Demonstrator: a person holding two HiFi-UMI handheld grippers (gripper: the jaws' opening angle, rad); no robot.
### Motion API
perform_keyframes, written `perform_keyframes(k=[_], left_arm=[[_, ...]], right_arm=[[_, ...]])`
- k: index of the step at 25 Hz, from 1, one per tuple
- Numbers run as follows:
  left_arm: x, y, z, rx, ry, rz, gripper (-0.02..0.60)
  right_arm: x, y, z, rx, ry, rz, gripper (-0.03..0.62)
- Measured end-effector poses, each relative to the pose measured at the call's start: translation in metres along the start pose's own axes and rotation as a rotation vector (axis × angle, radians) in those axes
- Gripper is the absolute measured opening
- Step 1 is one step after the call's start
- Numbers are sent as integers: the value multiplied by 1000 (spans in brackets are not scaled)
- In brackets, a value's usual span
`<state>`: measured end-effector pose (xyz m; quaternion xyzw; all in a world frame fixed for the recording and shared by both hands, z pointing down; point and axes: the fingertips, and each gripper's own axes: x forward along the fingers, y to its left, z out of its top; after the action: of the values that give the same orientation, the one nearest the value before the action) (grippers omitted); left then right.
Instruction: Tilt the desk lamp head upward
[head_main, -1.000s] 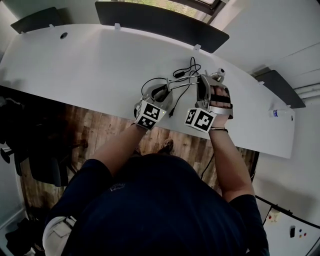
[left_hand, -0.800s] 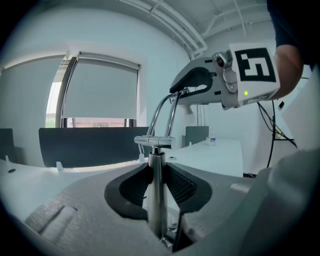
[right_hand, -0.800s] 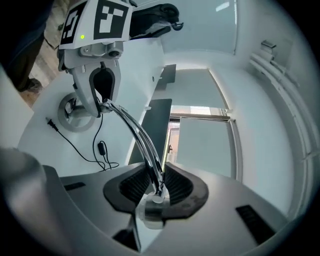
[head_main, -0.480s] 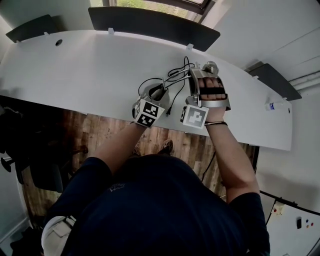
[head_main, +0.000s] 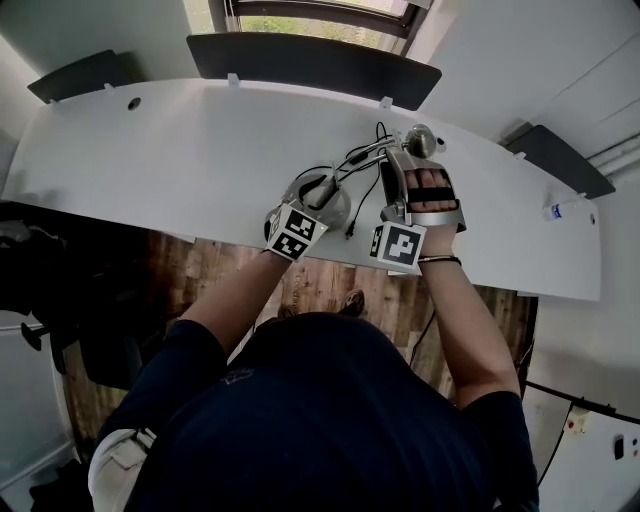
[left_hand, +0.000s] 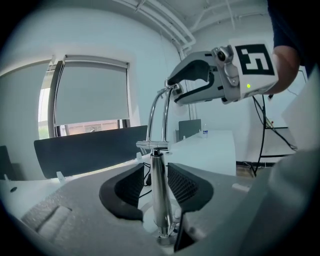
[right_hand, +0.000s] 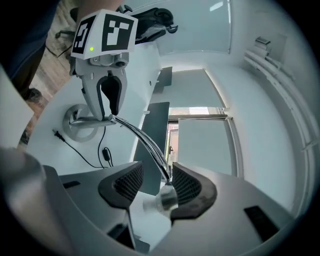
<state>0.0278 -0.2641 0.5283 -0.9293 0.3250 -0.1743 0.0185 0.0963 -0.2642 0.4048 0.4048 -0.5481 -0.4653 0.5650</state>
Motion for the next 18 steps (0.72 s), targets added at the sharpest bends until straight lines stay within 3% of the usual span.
perform_keyframes(k=[9, 18], left_arm=[[-62, -18, 50, -110, -125, -23, 132], [-101, -45, 79, -129, -187, -92, 110]], right_arm=[[-48, 27, 1, 541, -12, 78, 181], [-68, 48, 14, 877, -49, 167, 100]])
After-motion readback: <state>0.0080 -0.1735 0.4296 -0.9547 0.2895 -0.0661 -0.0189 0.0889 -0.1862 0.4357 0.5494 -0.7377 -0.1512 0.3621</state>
